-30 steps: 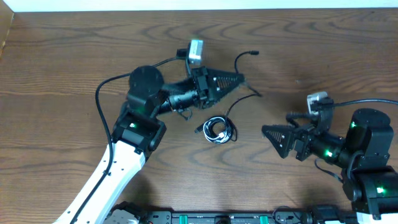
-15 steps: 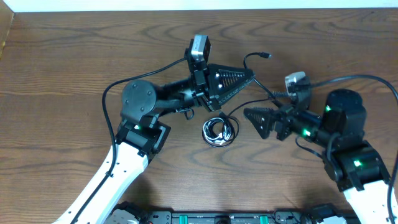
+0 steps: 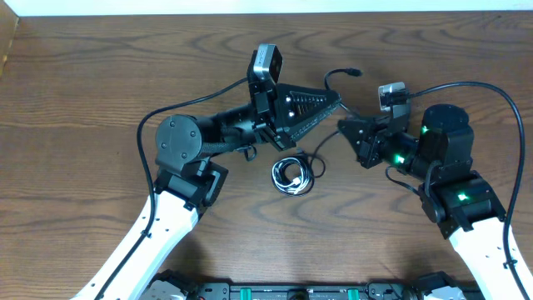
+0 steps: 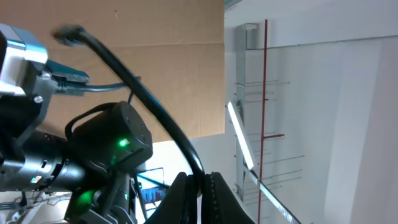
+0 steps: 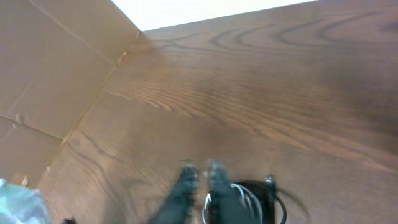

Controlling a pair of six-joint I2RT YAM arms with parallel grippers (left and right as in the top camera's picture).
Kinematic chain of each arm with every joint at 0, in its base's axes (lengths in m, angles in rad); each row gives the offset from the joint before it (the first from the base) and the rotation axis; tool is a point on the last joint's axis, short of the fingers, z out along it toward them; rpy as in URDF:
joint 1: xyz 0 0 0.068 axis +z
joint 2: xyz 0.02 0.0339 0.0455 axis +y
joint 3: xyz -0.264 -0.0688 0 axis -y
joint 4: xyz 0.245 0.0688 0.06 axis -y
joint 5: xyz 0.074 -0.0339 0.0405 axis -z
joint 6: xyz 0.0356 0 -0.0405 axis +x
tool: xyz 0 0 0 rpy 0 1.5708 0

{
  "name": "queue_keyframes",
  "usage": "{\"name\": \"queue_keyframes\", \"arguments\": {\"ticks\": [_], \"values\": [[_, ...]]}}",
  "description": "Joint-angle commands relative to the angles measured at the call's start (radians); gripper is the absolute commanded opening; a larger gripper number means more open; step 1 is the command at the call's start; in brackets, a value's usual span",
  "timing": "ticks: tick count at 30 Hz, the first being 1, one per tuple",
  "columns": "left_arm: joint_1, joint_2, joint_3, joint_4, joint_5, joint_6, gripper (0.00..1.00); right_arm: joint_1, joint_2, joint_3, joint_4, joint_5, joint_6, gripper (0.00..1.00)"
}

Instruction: Untangle cables

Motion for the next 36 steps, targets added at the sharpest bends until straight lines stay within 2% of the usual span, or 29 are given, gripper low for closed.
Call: {"name": "queue_keyframes", "arguments": {"ticks": [1,5,9,12,13,14,15,17,18,20,25,30,36], "values": [[0.014,-0.020,0.023,0.002,0.028,0.050,0.07,0.005,-0.004,0.002,0.003,0.009,0.079,0.01],[0.053,-0.019,0.023,-0.181,0.076,0.293,0.08,0.003,-0.048,0.010,0.014,0.014,0.109,0.01],[0.093,-0.019,0.023,-0.563,0.056,0.550,0.08,-0.020,-0.140,0.051,-0.029,0.082,0.154,0.01],[0.118,-0.019,0.023,-0.846,-0.034,0.700,0.08,-0.049,-0.206,0.106,-0.108,0.133,0.170,0.02],[0.123,-0.019,0.023,-0.905,-0.065,0.729,0.12,-0.059,-0.224,0.128,-0.144,0.153,0.180,0.01],[0.127,-0.019,0.023,-0.964,-0.104,0.759,0.21,-0.068,-0.237,0.153,-0.182,0.168,0.185,0.01],[0.129,-0.019,0.023,-1.007,-0.142,0.789,0.38,-0.078,-0.247,0.178,-0.217,0.175,0.186,0.02],[0.129,-0.019,0.023,-1.055,-0.192,0.850,0.66,-0.096,-0.253,0.230,-0.277,0.177,0.186,0.01],[0.129,-0.019,0.023,-1.063,-0.196,0.879,0.76,-0.104,-0.251,0.257,-0.302,0.177,0.186,0.01],[0.129,-0.019,0.023,-1.072,-0.195,0.923,0.89,-0.115,-0.241,0.305,-0.334,0.177,0.187,0.01],[0.127,-0.019,0.023,-1.140,-0.175,0.960,0.92,-0.125,-0.184,0.427,-0.345,0.180,0.225,0.01],[0.087,-0.019,0.023,-1.159,-0.073,1.146,0.92,-0.131,-0.090,0.555,-0.306,0.185,0.314,0.01],[-0.006,-0.019,0.023,-1.145,-0.056,1.318,0.92,-0.131,0.025,0.696,-0.278,0.171,0.377,0.02]]}}
